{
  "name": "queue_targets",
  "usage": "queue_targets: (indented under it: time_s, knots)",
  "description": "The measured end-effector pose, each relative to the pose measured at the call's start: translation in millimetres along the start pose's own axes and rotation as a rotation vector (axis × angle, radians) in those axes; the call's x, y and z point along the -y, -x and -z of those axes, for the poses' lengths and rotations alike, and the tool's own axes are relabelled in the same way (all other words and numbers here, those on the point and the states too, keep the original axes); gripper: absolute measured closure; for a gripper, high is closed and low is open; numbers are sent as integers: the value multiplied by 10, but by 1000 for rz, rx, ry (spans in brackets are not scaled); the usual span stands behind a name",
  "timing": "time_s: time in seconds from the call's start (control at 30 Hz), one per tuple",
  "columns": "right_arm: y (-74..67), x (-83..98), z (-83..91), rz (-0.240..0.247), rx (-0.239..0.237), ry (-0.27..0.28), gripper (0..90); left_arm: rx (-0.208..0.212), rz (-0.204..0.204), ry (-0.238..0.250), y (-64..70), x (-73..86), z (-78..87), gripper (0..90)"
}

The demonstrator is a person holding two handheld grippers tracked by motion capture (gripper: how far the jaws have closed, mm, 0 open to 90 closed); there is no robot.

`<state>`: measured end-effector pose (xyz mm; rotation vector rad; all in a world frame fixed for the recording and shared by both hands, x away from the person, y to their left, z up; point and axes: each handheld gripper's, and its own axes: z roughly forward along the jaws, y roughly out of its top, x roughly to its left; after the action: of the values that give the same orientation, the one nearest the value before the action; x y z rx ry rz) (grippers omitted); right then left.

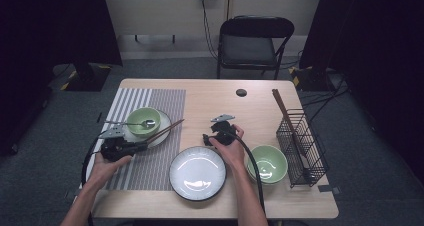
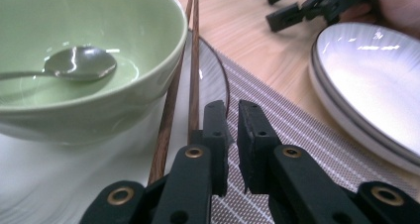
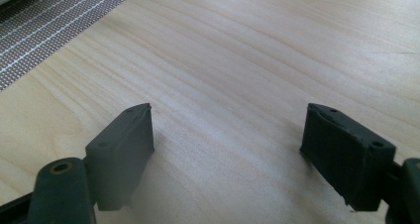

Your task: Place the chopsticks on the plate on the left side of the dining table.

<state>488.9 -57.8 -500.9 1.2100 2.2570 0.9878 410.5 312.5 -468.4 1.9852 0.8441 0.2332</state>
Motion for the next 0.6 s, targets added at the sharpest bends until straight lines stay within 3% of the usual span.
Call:
queue_targets:
  time_s: [0.1, 0.3, 0.6]
  knots:
    - [0, 0, 0, 0, 0, 0, 194, -19, -8, -25, 0, 15, -21, 832]
    - [0, 0, -1, 0, -1, 1, 194, -45, 15, -21, -56, 51, 4, 833]
    - [0, 0, -1, 0, -1, 1, 194, -47, 32, -17, -84, 73, 47, 842]
